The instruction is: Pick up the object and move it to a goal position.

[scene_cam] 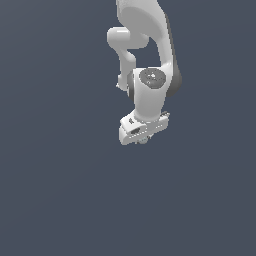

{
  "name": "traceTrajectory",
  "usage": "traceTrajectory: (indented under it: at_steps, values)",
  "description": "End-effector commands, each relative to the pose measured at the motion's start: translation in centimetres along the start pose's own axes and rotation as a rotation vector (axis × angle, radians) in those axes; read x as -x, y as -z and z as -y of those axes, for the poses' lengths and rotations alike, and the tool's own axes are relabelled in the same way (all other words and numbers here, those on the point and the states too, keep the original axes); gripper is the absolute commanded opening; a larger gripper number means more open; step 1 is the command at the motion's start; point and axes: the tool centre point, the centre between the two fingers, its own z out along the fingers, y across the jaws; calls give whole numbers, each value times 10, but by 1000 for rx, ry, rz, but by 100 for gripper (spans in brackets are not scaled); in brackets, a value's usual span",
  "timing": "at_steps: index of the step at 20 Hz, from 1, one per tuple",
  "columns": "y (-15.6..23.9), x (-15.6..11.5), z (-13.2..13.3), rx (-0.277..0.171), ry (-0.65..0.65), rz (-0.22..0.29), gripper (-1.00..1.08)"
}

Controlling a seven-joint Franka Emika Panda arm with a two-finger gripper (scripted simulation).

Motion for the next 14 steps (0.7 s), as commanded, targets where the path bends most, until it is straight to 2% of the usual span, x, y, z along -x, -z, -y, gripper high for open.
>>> traceTrajectory:
  at_steps: [1, 14]
  values:
    - [25, 8, 3, 0, 0, 0, -100]
    - [166, 50, 22, -1, 1, -1, -100]
